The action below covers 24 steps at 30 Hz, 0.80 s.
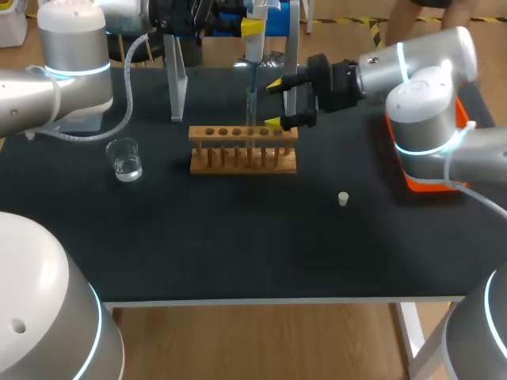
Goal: Invert the test tube, pick up the pipette, mount the tip to pipette, aspirate from beaker and dispense into the tube, eject the tip, return the pipette, and cap with the stopper.
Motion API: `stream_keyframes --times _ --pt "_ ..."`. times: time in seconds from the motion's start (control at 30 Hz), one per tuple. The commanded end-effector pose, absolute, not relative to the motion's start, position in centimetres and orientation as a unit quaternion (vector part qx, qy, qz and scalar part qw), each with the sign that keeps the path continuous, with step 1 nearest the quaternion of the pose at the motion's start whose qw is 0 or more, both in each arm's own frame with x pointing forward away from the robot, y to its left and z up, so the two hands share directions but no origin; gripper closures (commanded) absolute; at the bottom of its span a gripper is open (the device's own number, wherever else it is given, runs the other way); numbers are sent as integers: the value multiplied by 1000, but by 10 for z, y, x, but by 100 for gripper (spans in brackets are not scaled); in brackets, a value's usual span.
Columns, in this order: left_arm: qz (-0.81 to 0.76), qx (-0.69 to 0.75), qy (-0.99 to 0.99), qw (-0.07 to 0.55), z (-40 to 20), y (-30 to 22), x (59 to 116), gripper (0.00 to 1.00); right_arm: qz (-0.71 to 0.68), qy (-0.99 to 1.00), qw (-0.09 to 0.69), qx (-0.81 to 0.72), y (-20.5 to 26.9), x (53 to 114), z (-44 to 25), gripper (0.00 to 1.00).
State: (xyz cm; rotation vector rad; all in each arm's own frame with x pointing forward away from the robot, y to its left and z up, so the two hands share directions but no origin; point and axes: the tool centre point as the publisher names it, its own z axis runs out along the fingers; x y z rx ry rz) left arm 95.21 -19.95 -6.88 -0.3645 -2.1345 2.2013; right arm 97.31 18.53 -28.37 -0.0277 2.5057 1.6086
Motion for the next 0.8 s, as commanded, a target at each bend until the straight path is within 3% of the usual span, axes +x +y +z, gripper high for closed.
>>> stream_keyframes --times 0.03,0.4,0.8 --pt "713 -121 -690 29 -69 -199 955 100 555 828 82 -2 163 966 -278 0" --pt "713 -121 -690 29 -69 -199 955 100 555 825 104 11 132 965 -262 0" --pt "713 -121 -690 29 -69 -199 955 100 605 785 132 10 102 941 -178 0"
